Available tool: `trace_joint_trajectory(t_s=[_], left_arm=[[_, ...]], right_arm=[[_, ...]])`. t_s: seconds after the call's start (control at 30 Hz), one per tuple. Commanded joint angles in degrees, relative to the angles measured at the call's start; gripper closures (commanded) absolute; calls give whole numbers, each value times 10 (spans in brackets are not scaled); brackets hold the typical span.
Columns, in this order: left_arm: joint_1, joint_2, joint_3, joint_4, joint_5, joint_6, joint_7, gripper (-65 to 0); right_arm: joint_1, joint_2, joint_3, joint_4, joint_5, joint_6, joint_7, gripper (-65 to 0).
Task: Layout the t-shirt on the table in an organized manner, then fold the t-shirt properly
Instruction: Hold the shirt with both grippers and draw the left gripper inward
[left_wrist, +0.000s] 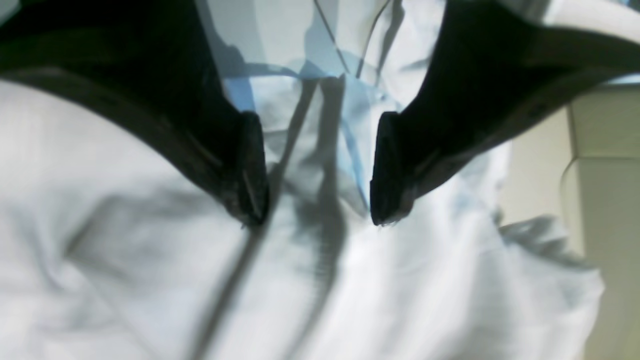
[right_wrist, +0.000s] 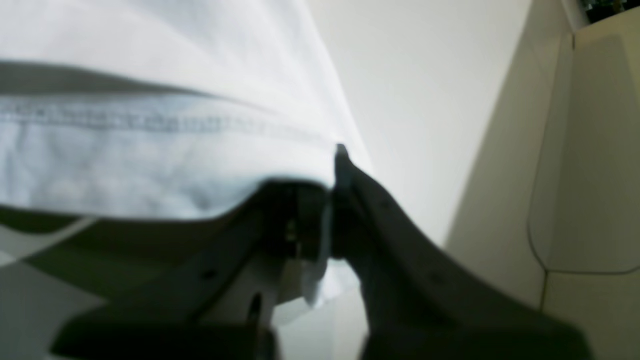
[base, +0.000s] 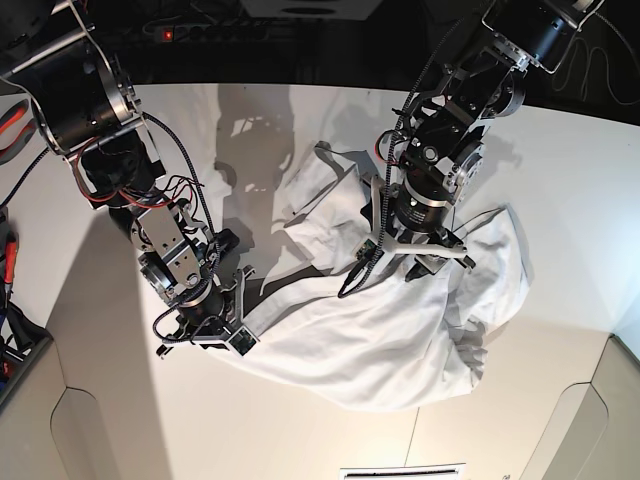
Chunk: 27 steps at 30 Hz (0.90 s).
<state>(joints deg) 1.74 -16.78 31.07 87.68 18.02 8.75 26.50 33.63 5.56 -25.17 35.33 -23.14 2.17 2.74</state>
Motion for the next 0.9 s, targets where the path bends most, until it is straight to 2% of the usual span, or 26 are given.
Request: trace_joint_trajectory(t_s=[0.0,0.07,0.13,0.4,0.7,0.87], left_arm=[[-9,0,-2,7,16,27,-19,-359],[-10,-1,-3,4,30,59,-24,-359],[-10,-1,-4,4,40,73,-24,-359],[-25,0,-4,-17,40,73,-23,-359],[-56,24,-4,-155,41,74,-24,-359],[-60,24,-4,-163,92,121,-15,-359]], right_arm=[[17,0,2,8,2,-7,11,0],[17,0,2,8,2,-7,11,0],[17,0,2,8,2,-7,11,0],[17,0,2,8,2,-7,11,0],[-11,0,2,8,2,-12,13,0],[-30,0,2,8,2,-27,13,0]])
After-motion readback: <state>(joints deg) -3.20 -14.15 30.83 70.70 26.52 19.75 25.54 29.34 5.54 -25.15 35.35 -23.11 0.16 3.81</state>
